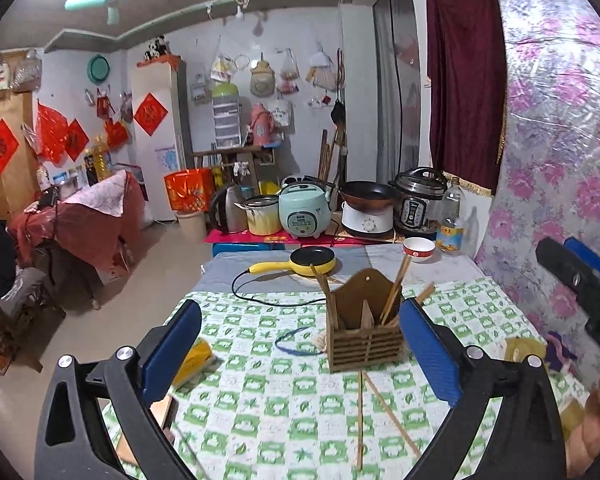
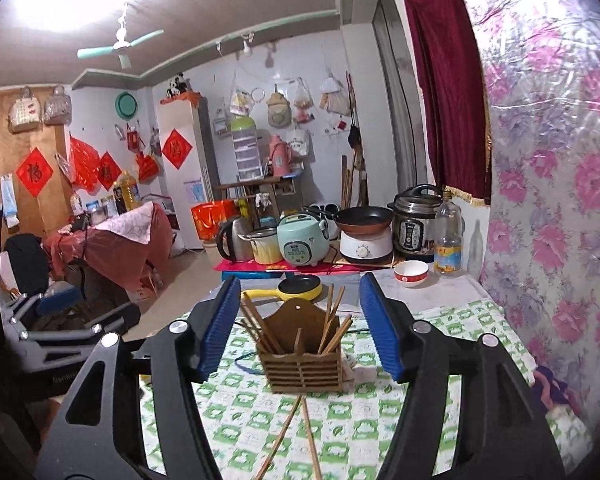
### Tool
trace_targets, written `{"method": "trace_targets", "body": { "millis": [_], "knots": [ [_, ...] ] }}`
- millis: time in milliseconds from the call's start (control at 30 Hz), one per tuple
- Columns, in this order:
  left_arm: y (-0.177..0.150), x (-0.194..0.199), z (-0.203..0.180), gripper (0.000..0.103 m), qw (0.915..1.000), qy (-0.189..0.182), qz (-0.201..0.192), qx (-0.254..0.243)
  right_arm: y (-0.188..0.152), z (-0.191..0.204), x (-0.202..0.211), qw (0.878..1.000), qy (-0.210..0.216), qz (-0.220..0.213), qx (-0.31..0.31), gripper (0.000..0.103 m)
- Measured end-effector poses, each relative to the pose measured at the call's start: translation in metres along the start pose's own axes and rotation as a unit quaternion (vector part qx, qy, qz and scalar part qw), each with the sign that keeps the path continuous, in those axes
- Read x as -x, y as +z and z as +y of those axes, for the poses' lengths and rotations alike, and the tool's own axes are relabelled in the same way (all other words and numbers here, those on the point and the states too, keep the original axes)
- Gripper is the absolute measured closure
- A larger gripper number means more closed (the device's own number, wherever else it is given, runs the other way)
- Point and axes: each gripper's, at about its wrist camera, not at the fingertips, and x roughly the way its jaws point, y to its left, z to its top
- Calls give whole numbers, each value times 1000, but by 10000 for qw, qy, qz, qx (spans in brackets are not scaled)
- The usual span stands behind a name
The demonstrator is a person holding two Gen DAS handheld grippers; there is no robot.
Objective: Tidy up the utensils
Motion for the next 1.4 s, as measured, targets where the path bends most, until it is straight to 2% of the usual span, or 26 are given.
{"method": "trace_targets", "body": {
  "millis": [200, 300, 467, 667, 800, 900, 1400],
  "knots": [
    [-47, 63, -11, 6, 9997, 104, -206, -12, -22, -1, 64, 9997, 92, -189, -120, 35],
    [-74, 103, -17, 6, 9987, 303, -395, -53, -38, -2, 101, 9993, 107, -309, -203, 30],
    [-116, 167, -24, 6, 9963, 535, -678, 4, -79, -8, 164, 9988, 124, -278, -381, 28],
    [-166, 217, -29, 6, 9947, 637, -809, -13, -124, -9, 218, 9993, -126, -354, -53, 23],
    [-187, 225, -40, 6, 9908, 879, -973, -334, -138, -7, 224, 9986, -356, -372, 100, 22],
    [-195, 220, -42, 6, 9900, 943, -966, -406, -143, -10, 219, 9990, -338, -286, -15, 22],
    [-218, 169, -31, 6, 9947, 898, -387, -308, -175, -14, 176, 9988, -368, 302, 100, 20]
  ]
}}
